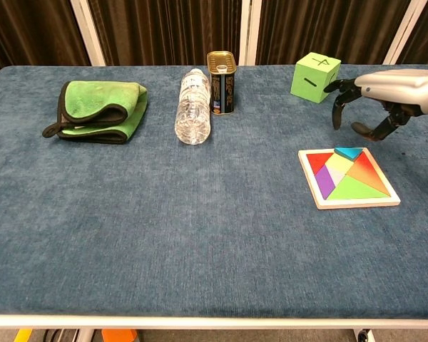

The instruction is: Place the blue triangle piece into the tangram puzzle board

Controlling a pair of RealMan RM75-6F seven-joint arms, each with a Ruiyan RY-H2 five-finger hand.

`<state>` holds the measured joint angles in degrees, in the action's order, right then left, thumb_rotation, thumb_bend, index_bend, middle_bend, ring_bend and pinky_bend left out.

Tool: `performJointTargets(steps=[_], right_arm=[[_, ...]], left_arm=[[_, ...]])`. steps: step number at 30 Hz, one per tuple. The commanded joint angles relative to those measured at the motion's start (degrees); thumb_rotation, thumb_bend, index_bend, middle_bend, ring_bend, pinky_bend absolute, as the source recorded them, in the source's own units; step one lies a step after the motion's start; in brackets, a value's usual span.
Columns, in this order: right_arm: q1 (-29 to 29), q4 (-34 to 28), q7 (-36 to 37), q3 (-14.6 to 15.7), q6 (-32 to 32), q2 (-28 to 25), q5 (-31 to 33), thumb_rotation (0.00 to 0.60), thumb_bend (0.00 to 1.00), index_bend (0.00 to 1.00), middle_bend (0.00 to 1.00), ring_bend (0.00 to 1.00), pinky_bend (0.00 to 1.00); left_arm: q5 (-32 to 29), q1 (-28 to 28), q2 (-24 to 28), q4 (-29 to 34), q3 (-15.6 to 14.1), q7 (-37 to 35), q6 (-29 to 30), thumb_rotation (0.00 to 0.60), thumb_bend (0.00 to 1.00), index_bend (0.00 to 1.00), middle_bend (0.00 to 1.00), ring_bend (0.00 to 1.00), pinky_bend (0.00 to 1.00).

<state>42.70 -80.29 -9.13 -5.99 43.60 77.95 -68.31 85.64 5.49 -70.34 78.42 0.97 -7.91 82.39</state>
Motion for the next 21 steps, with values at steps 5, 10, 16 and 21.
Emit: performJointTargets(steps=[5,10,16,21], right_arm=[[0.35,0.79,0.98,0.39,-0.14,1.06,-1.61,0.6,0.7,0.39,0.0,0.0,0.0],[0.46,1.11,0.86,0.83,-0.76,1.31,-1.64,0.6,0.71,0.4,0.0,0.0,0.0],[0.47,1.27,0.53,1.11,-1.14,1.56,-1.23,0.6,0.71,0.4,0.0,0.0,0.0],[0.4,1.2,0.39,1.1,-1.04,1.54,-0.96,0.6,0.71,0.42,0.0,0.0,0.0]], left_arm=[[-0.06,-0.06,0.08,-0.09,-0.01,-0.14,-0.02,0.6,0.04,0.17,0.1,0.01,0.12],[-0.15,-0.06,-0.02,-0.24,0.01,-0.26,-0.1,0.6,0.04,0.17,0.1,0.01,0.12],[-0.12,-0.08,-0.01,-0.27,-0.03,-0.24,-0.13,0.6,0.04,0.17,0.1,0.01,0.12],[-0.13,-0.06,-0.01,-0.25,-0.06,-0.2,-0.23,0.6,0.04,0.17,0.1,0.01,0.12]])
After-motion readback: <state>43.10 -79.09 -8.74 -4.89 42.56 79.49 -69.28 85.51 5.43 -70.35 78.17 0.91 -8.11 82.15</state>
